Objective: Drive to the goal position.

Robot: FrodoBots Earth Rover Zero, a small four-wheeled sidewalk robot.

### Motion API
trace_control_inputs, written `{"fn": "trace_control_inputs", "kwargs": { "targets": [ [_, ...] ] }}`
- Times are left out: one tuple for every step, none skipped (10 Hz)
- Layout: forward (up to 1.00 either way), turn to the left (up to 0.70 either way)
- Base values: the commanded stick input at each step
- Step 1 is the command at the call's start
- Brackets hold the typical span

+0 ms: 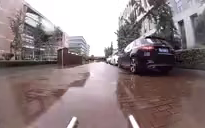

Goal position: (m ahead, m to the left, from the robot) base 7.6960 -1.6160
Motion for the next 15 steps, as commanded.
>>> {"fn": "trace_control_inputs", "kwargs": {
  "targets": [
    [0.7,0.0],
    [0.7,0.0],
    [0.7,0.0],
    [0.7,0.0],
    [0.7,0.0],
    [0.7,0.0],
    [0.7,0.0],
    [0.7,0.0],
    [0.7,0.0],
    [0.7,0.0],
    [0.7,0.0],
    [0.7,0.0],
    [0.7,0.0],
    [0.7,0.0],
    [0.7,0.0]
  ]
}}
